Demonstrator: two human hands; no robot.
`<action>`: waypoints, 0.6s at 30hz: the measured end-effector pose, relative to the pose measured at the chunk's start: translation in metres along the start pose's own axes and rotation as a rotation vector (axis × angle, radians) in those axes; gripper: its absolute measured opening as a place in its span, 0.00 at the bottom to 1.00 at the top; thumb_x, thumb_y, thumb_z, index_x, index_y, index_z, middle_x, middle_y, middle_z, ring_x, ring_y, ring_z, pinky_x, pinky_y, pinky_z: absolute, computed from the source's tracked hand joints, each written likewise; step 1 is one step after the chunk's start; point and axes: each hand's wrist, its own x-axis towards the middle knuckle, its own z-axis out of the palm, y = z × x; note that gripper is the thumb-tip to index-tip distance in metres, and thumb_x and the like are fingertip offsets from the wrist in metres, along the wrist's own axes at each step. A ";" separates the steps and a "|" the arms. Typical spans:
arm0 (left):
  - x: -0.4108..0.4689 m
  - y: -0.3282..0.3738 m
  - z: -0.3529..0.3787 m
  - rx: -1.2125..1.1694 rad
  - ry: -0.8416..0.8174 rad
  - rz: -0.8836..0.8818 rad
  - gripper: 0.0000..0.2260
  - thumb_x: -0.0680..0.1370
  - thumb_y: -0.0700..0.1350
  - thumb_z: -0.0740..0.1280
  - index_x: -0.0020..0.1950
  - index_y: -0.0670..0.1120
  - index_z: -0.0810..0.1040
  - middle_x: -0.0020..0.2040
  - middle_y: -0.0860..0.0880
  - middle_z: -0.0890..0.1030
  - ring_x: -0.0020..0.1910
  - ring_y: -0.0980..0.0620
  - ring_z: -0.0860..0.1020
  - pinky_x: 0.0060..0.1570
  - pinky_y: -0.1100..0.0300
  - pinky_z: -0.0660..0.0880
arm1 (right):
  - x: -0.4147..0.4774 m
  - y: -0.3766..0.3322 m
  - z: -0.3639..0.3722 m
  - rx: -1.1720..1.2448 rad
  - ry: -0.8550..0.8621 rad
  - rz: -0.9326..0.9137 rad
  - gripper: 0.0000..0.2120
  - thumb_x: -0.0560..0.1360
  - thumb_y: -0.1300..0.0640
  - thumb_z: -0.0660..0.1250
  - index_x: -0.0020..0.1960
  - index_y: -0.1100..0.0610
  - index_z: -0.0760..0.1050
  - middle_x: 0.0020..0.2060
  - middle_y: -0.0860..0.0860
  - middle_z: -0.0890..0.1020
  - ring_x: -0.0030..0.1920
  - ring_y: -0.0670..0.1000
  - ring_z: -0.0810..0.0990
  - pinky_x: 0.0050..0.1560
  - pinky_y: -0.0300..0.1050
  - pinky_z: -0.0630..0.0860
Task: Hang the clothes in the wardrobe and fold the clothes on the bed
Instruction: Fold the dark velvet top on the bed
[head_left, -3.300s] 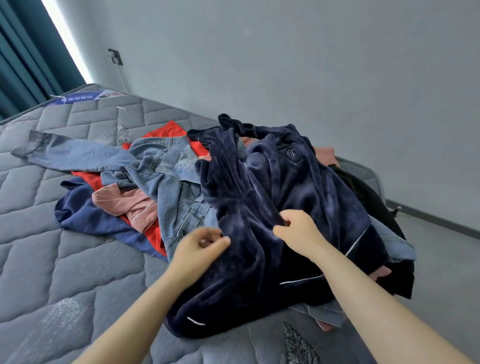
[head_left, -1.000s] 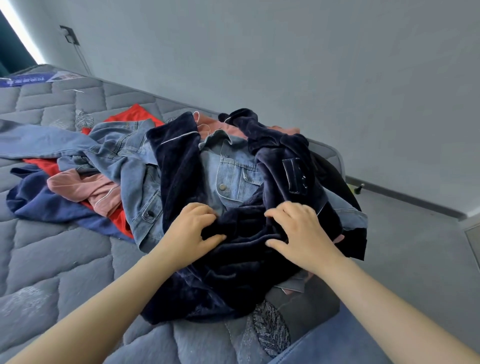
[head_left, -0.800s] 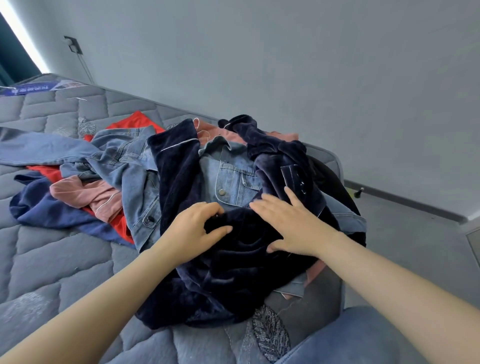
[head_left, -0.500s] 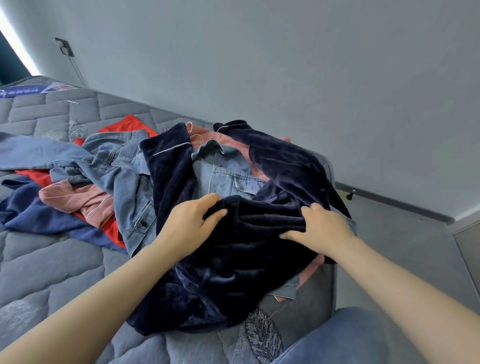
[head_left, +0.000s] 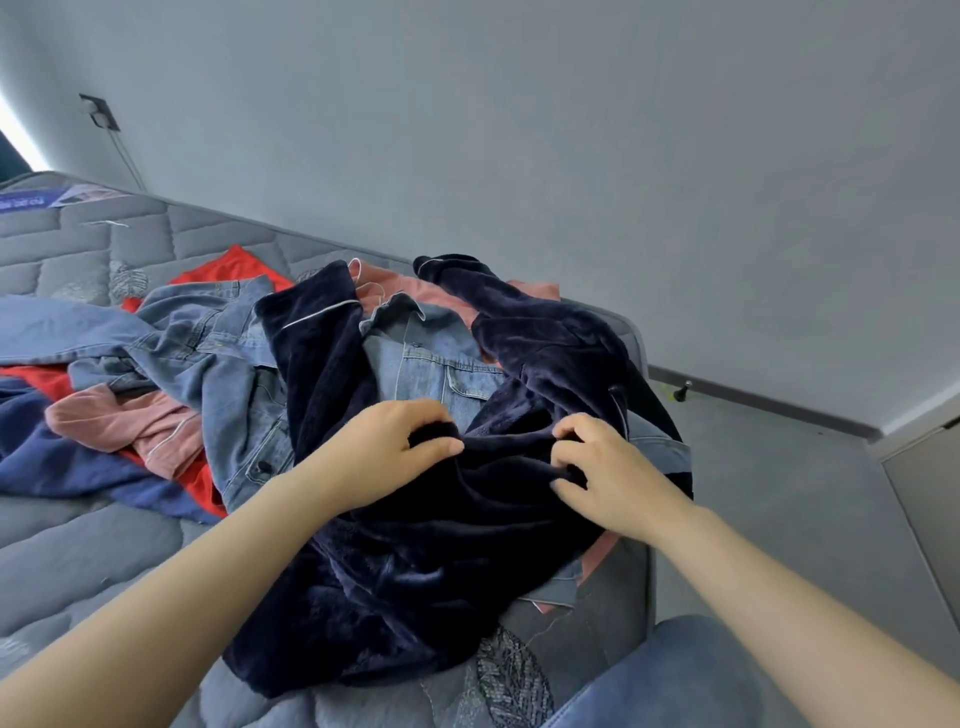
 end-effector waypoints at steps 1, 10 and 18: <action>-0.002 -0.004 -0.003 0.014 0.060 -0.006 0.06 0.78 0.55 0.64 0.50 0.53 0.75 0.43 0.58 0.78 0.42 0.62 0.76 0.42 0.69 0.70 | -0.002 -0.007 0.000 0.039 -0.003 -0.016 0.06 0.76 0.52 0.66 0.42 0.52 0.72 0.63 0.48 0.69 0.62 0.48 0.70 0.59 0.41 0.67; -0.038 -0.050 -0.014 -0.049 0.376 -0.150 0.03 0.79 0.47 0.60 0.46 0.54 0.68 0.34 0.52 0.75 0.35 0.56 0.73 0.32 0.67 0.67 | 0.002 -0.078 0.009 0.290 -0.122 -0.149 0.08 0.78 0.50 0.64 0.47 0.53 0.79 0.48 0.46 0.81 0.49 0.46 0.78 0.51 0.39 0.73; -0.048 -0.035 -0.004 -0.088 0.341 -0.042 0.06 0.74 0.45 0.60 0.41 0.52 0.64 0.27 0.50 0.67 0.25 0.56 0.64 0.26 0.60 0.63 | 0.052 -0.031 -0.011 -0.278 -0.232 0.629 0.26 0.79 0.57 0.59 0.75 0.62 0.57 0.75 0.65 0.54 0.66 0.63 0.71 0.58 0.50 0.71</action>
